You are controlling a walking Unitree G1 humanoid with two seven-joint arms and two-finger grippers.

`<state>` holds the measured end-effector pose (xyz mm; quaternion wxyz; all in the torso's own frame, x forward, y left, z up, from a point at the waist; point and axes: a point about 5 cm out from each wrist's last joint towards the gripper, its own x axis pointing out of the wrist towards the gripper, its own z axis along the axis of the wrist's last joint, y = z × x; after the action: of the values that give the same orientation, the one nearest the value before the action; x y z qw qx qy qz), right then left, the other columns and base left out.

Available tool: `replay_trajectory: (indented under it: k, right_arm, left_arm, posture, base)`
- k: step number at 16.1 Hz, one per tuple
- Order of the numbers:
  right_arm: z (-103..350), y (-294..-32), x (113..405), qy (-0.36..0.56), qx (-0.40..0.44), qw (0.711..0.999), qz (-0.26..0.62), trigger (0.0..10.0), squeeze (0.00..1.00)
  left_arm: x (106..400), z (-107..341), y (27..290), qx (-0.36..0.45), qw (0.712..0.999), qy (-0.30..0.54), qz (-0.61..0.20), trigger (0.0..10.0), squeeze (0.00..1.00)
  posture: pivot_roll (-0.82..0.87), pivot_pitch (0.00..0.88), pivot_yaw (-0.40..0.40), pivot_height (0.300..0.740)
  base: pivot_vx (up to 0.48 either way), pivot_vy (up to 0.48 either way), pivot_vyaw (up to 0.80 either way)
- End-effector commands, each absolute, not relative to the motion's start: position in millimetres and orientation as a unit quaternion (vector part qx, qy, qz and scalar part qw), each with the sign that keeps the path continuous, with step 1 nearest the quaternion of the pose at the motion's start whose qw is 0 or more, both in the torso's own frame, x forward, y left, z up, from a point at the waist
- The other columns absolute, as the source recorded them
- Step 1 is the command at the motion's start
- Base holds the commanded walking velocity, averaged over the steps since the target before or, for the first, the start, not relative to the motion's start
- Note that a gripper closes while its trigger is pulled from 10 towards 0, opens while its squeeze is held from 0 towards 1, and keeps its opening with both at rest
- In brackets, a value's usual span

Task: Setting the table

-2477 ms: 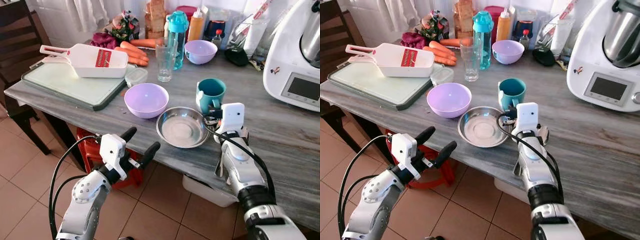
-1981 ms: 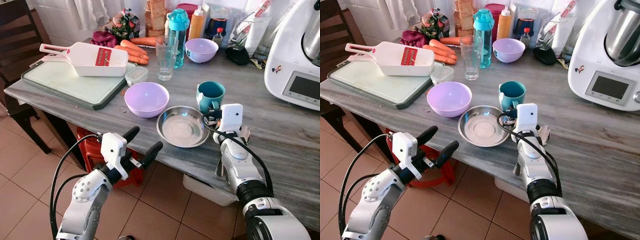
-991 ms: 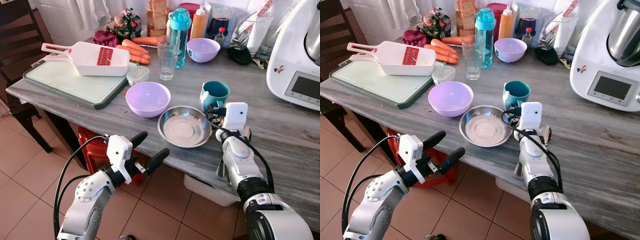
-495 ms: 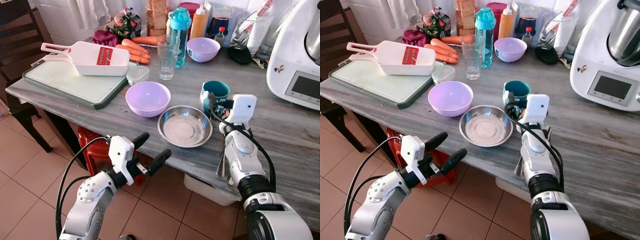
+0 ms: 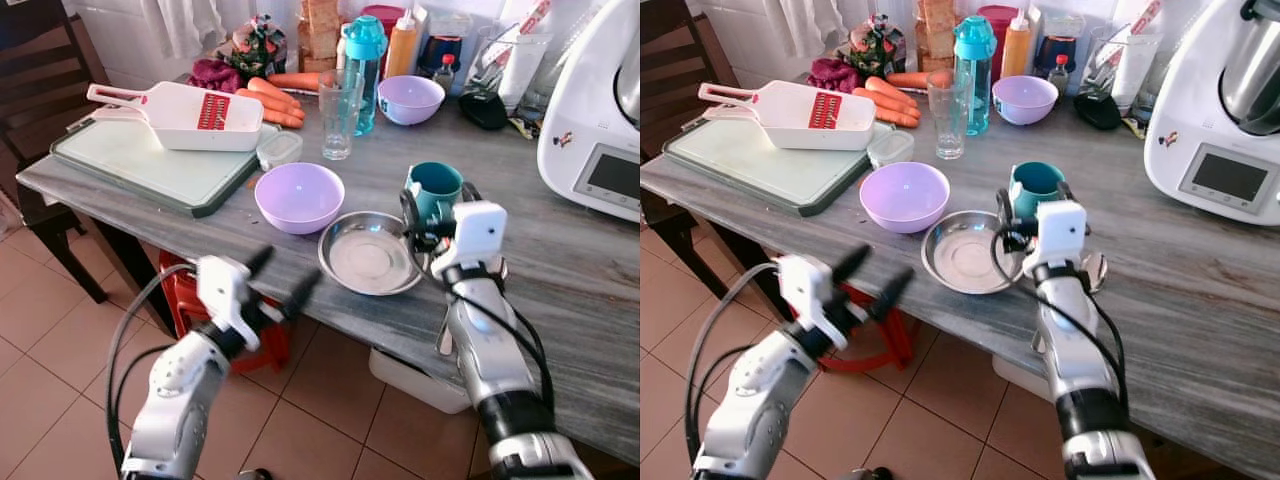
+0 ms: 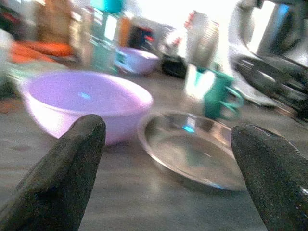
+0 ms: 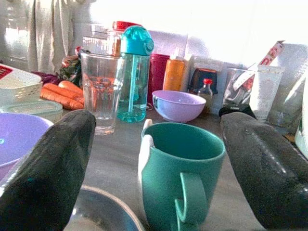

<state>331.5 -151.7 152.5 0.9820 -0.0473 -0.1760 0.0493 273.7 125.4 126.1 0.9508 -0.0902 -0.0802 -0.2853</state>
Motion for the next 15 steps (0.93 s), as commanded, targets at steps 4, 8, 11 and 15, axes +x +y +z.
replay_trajectory:
  k: [4,8,11,15]
  right_arm:
    - [157.2,-152.1,318.0,-0.179,-0.070,0.979,0.062,10.0,0.00]
    - [155.9,-151.9,309.1,-0.169,-0.085,0.980,0.068,10.0,0.00]
    - [157.0,-149.8,306.5,-0.166,-0.087,0.980,0.071,10.0,0.00]
    - [148.4,-131.8,301.1,-0.148,-0.065,0.982,0.097,10.0,0.00]
  left_arm:
    - [284.2,122.5,141.8,-0.052,0.976,-0.070,-0.198,10.0,0.00]
    - [289.8,113.3,147.8,-0.017,0.991,-0.048,-0.124,10.0,0.00]
    - [295.1,110.0,153.2,0.018,0.996,-0.044,-0.073,10.0,0.00]
    - [294.8,107.5,171.0,0.055,0.997,-0.048,0.014,10.0,0.00]
  posture:
    - [0.09,0.085,-0.027,0.740]
    - [0.08,0.067,-0.025,0.740]
    - [0.09,0.048,-0.033,0.740]
    - [0.12,0.038,-0.048,0.740]
  base:
    - [0.000,0.000,0.00]
    - [0.000,0.000,0.80]
    - [0.000,0.000,0.80]
    - [0.000,0.000,0.80]
